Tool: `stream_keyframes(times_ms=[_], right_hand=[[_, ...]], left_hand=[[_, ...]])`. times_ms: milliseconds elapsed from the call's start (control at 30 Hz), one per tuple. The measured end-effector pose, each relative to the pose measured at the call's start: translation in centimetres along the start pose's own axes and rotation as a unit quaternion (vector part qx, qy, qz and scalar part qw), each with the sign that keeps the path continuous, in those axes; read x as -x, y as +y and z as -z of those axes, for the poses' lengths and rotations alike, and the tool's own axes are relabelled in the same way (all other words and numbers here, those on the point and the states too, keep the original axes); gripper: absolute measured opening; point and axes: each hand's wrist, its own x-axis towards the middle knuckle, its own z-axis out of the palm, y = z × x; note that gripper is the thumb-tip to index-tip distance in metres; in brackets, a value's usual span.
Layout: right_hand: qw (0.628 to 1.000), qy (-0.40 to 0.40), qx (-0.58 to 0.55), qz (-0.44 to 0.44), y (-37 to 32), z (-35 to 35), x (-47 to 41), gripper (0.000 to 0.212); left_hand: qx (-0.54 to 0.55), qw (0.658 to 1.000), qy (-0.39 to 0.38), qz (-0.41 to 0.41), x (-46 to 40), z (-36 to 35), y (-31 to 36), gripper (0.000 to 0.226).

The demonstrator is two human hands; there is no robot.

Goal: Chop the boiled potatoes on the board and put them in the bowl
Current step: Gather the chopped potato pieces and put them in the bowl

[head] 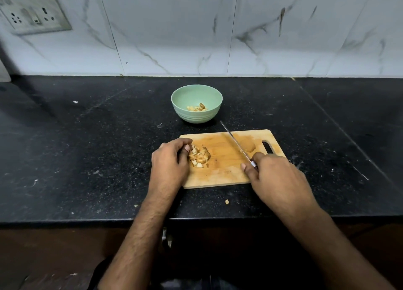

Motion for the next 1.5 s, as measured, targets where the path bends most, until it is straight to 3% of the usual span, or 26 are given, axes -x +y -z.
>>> stream_keyframes(times_ms=[200,400,467,600,800,900,967,1133,1500], right_hand=[[0.999,0.034,0.013,0.019,0.8,-1.7,-0.7,0.036],[0.994,0.078,0.061,0.041,0.7,-2.9,-1.4,0.035],[0.992,0.102,0.022,0.076,0.0,-2.7,-1.6,0.036],[0.97,0.035,-0.177,0.161,-3.2,-2.8,-1.8,0.055],[0.954,0.0,-0.185,0.238,-6.5,-5.7,-5.1,0.082],[0.941,-0.029,-0.192,0.277,-7.3,-6.0,-7.0,0.075],[0.929,-0.043,-0.202,0.306,-7.6,-6.2,-7.8,0.058],[0.926,0.034,-0.192,0.324,-6.7,-7.1,-8.2,0.012],[0.954,0.099,-0.076,0.274,-7.8,-6.2,-10.1,0.024]], left_hand=[[0.002,1.0,0.003,-0.013,0.0,-0.3,0.3,0.023],[0.08,0.996,0.041,0.016,0.2,0.5,0.4,0.028],[0.099,0.994,0.046,0.022,0.2,0.7,0.4,0.031],[0.127,0.988,0.085,0.033,0.1,1.1,0.1,0.026],[0.191,0.966,0.158,0.074,0.1,2.1,-0.8,0.018],[0.219,0.957,0.172,0.085,0.0,2.2,-1.1,0.017],[0.221,0.956,0.174,0.082,0.0,2.1,-1.0,0.017],[0.212,0.961,0.161,0.07,0.1,2.1,-0.7,0.018],[0.19,0.97,0.139,0.066,0.0,1.7,-0.8,0.016]])
